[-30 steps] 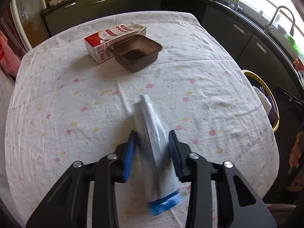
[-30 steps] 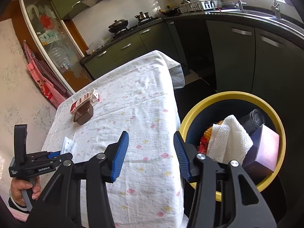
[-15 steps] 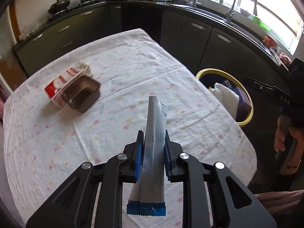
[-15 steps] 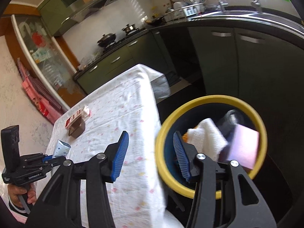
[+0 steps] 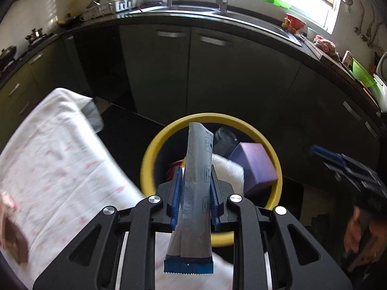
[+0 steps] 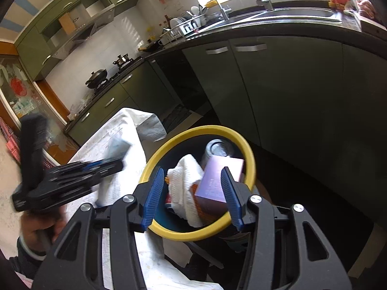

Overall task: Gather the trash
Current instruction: 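Carry the silver-blue packet over the bin and open the left tool, then grasp the brown plastic tray by its rim with the right tool and lift it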

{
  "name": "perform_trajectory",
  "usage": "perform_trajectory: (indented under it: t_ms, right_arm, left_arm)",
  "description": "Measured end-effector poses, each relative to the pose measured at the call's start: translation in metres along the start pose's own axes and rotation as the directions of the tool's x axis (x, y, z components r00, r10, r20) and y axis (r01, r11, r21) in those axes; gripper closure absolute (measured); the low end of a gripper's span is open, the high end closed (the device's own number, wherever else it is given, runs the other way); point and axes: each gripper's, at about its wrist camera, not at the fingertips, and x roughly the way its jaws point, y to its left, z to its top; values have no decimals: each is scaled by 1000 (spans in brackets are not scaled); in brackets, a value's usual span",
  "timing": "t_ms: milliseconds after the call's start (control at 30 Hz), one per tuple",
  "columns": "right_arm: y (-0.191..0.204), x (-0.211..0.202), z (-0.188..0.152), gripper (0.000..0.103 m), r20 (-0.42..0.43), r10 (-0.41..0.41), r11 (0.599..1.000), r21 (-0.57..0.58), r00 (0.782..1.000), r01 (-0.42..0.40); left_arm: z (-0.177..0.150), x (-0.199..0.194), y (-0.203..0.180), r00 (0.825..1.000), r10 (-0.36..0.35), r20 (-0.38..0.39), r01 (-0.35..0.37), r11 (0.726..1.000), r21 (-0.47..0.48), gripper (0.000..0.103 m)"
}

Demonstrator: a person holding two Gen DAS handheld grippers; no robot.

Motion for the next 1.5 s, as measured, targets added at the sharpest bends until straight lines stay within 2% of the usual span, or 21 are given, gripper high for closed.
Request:
perform_trajectory:
  t_ms: [100, 167, 200, 233, 300, 433, 600, 800, 1033, 1200, 1300, 1500]
  right_arm:
    - [-7, -3, -1, 55, 2, -11, 1000, 12, 1000, 11]
    - [-11, -3, -1, 53, 0, -13, 1000, 20, 1000, 13]
    - [-12, -3, -1, 52, -1, -13, 1000, 23, 1000, 13]
    - [-13, -3, -1, 52, -3, -13, 1000, 23, 1000, 13]
    - [-13, -1, -1, 52, -6, -13, 1000, 23, 1000, 13]
    - [-7, 4, 0, 52, -15, -4, 1000, 14, 1000, 4]
    - [10, 12, -2, 51, -39, 9, 1000, -20, 999, -9]
    - [45, 25, -4, 50, -66, 22, 997, -72, 998, -27]
    - [122, 59, -8, 49, -133, 61, 977, -196, 989, -86]
    - [198, 89, -19, 49, -208, 110, 933, -314, 972, -173]
    - [253, 107, -30, 48, -258, 152, 887, -389, 954, -247]
    - [338, 135, -61, 47, -348, 196, 780, -512, 917, -361]
  left_arm:
    - [15, 31, -6, 1000, -3, -8, 2, 1000, -31, 79]
    - [19, 47, -6, 1000, -13, -21, 12, 998, -66, 67]
    - [20, 51, -6, 1000, -7, -28, 5, 997, -78, 54]
    - [19, 53, -5, 1000, -7, -30, 4, 996, -92, 47]
    - [16, 50, -5, 1000, -5, -22, 3, 995, -95, 46]
    - [5, 27, -1, 1000, 24, 9, -23, 997, -67, 41]
    - [-25, -25, 23, 997, 56, 51, -52, 996, -73, 35]
    - [-69, -83, 76, 986, 141, 86, -125, 978, -168, 31]
    - [-139, -134, 154, 957, 267, 111, -224, 928, -298, 17]
    - [-181, -158, 213, 937, 335, 96, -273, 876, -399, 16]
    - [-205, -171, 240, 922, 377, 85, -304, 844, -442, 15]
    - [-254, -192, 294, 885, 463, 54, -364, 758, -542, 12]
